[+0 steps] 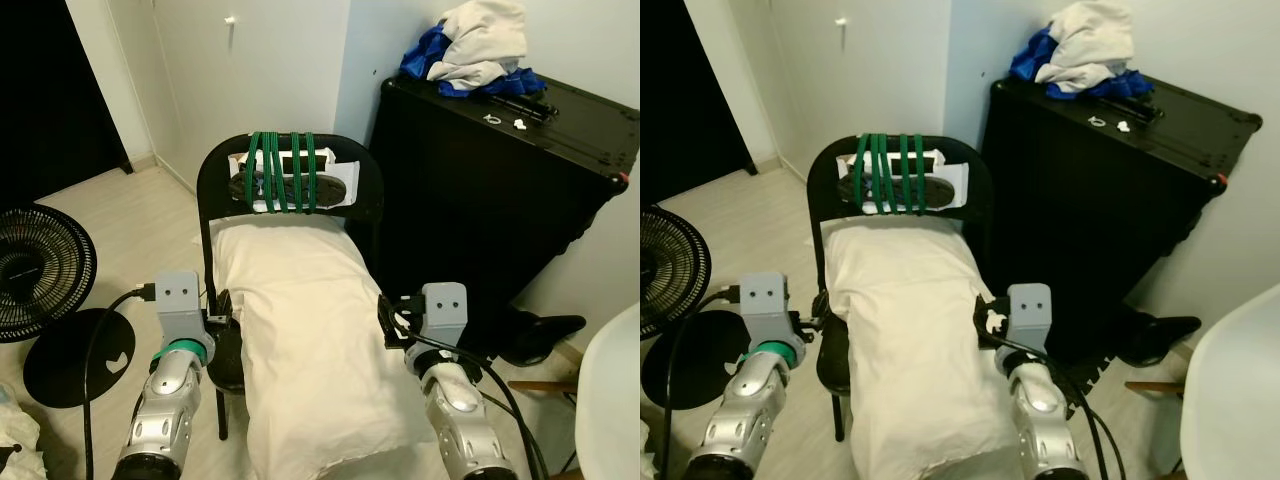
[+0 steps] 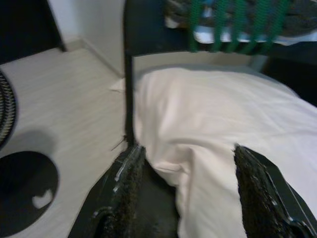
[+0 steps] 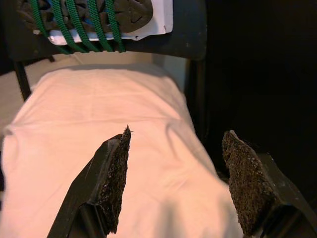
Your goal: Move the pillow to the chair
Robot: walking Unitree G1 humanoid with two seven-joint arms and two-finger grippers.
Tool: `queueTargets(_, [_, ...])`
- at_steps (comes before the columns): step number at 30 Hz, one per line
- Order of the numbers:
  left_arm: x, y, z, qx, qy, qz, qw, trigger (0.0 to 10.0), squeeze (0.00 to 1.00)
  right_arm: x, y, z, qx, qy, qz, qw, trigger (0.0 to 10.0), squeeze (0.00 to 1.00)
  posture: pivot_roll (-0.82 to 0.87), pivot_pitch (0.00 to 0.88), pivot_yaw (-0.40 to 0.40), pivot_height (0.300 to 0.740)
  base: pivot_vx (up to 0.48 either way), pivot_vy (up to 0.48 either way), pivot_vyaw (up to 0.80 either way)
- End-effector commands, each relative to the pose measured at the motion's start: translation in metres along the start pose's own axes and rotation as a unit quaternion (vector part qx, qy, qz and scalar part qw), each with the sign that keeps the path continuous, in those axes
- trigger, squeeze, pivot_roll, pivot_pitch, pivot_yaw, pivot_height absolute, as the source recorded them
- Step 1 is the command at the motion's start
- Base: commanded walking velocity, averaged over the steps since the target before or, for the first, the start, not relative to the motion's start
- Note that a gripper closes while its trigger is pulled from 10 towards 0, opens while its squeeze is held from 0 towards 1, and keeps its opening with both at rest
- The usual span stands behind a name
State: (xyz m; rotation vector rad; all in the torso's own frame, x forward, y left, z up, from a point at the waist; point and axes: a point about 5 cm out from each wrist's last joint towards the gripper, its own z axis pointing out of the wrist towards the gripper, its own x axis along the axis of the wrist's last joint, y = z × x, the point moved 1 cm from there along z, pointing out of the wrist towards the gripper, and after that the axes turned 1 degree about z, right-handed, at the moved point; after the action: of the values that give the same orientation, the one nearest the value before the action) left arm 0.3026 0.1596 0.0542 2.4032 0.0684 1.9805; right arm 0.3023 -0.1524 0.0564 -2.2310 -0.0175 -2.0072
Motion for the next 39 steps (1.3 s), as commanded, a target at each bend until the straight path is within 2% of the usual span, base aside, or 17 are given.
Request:
queueTargets(1, [-0.007, 0.001, -0.001, -0.006, -0.011, 0.007, 1.000, 10.0, 0.00, -0.004, 0.002, -0.004, 0.004, -0.010, -0.001, 1.000, 10.0, 0.00, 0.04, 0.000, 0.038, 0.740, 0.000, 0.000, 0.00])
queueTargets(4, [-0.008, -0.002, 0.005, 0.011, -0.023, 0.022, 0.999, 10.0, 0.00, -0.004, 0.005, -0.002, -0.004, -0.009, -0.004, 1.000, 10.0, 0.00, 0.04, 0.000, 0.037, 0.740, 0.000, 0.000, 0.00])
queueTargets(5, [-0.008, -0.002, 0.005, 0.011, -0.023, 0.022, 0.999, 10.0, 0.00, -0.004, 0.005, -0.002, -0.004, -0.009, -0.004, 1.000, 10.0, 0.00, 0.04, 0.000, 0.037, 0.740, 0.000, 0.000, 0.00])
queueTargets(7, [-0.003, -0.007, 0.009, 0.046, -0.034, 0.004, 0.998, 10.0, 0.00, -0.001, 0.008, -0.003, -0.015, -0.001, 0.006, 1.000, 10.0, 0.00, 0.04, 0.000, 0.042, 0.740, 0.000, 0.000, 0.00])
queueTargets(9, [-0.003, -0.008, 0.010, 0.056, -0.036, 0.010, 0.998, 10.0, 0.00, -0.005, 0.010, -0.005, -0.024, -0.007, 0.009, 1.000, 10.0, 0.00, 0.04, 0.000, 0.044, 0.740, 0.000, 0.000, 0.00])
queueTargets(10, [0.002, -0.007, 0.012, 0.053, -0.022, 0.027, 0.998, 10.0, 0.00, -0.005, 0.011, -0.005, -0.026, -0.008, 0.000, 1.000, 10.0, 0.00, 0.04, 0.000, 0.040, 0.740, 0.000, 0.000, 0.00])
queueTargets(11, [0.007, -0.005, 0.012, 0.041, -0.004, 0.034, 0.999, 10.0, 0.00, -0.004, 0.010, -0.007, -0.023, -0.006, -0.004, 1.000, 10.0, 0.00, 0.03, 0.040, 0.039, 0.740, 0.000, 0.000, 0.00])
queueTargets(12, [0.007, -0.005, 0.012, 0.041, -0.004, 0.034, 0.999, 10.0, 0.00, -0.004, 0.010, -0.007, -0.023, -0.006, -0.004, 1.000, 10.0, 0.00, 0.03, 0.040, 0.039, 0.740, 0.000, 0.000, 0.00])
queueTargets(13, [0.007, -0.005, 0.011, 0.036, 0.004, 0.026, 0.999, 10.0, 0.00, -0.006, 0.010, -0.009, -0.023, -0.008, 0.002, 1.000, 10.0, 0.00, 0.03, 0.000, 0.044, 0.740, 0.000, 0.000, 0.00])
queueTargets(17, [0.012, -0.006, 0.008, 0.024, 0.026, 0.006, 0.999, 10.0, 0.00, -0.005, 0.011, -0.009, -0.026, -0.006, 0.008, 1.000, 10.0, 0.00, 0.03, 0.021, 0.039, 0.740, 0.000, 0.000, 0.00])
queueTargets(19, [0.011, -0.007, 0.007, 0.022, 0.028, 0.007, 0.999, 10.0, 0.00, -0.005, 0.012, -0.009, -0.027, -0.008, 0.003, 1.000, 10.0, 0.00, 0.03, 0.000, 0.042, 0.740, 0.000, 0.000, 0.00])
queueTargets(29, [0.010, -0.008, 0.006, 0.022, 0.028, 0.031, 0.999, 10.0, 0.00, -0.008, 0.012, -0.009, -0.032, -0.012, 0.003, 0.999, 10.0, 0.00, 0.05, 0.007, 0.045, 0.740, 0.000, 0.000, 0.00])
queueTargets(34, [0.011, -0.004, 0.006, 0.013, 0.032, 0.021, 0.999, 10.0, 0.00, -0.010, 0.010, -0.010, -0.034, -0.015, 0.004, 0.999, 10.0, 0.00, 0.05, 0.009, 0.051, 0.740, 0.000, 0.000, 0.00])
queueTargets(39, [0.018, -0.007, 0.009, 0.019, 0.047, 0.001, 0.999, 10.0, 0.00, -0.005, 0.012, -0.008, -0.039, -0.007, 0.006, 0.999, 10.0, 0.00, 0.04, 0.011, 0.053, 0.740, 0.000, 0.000, 0.00])
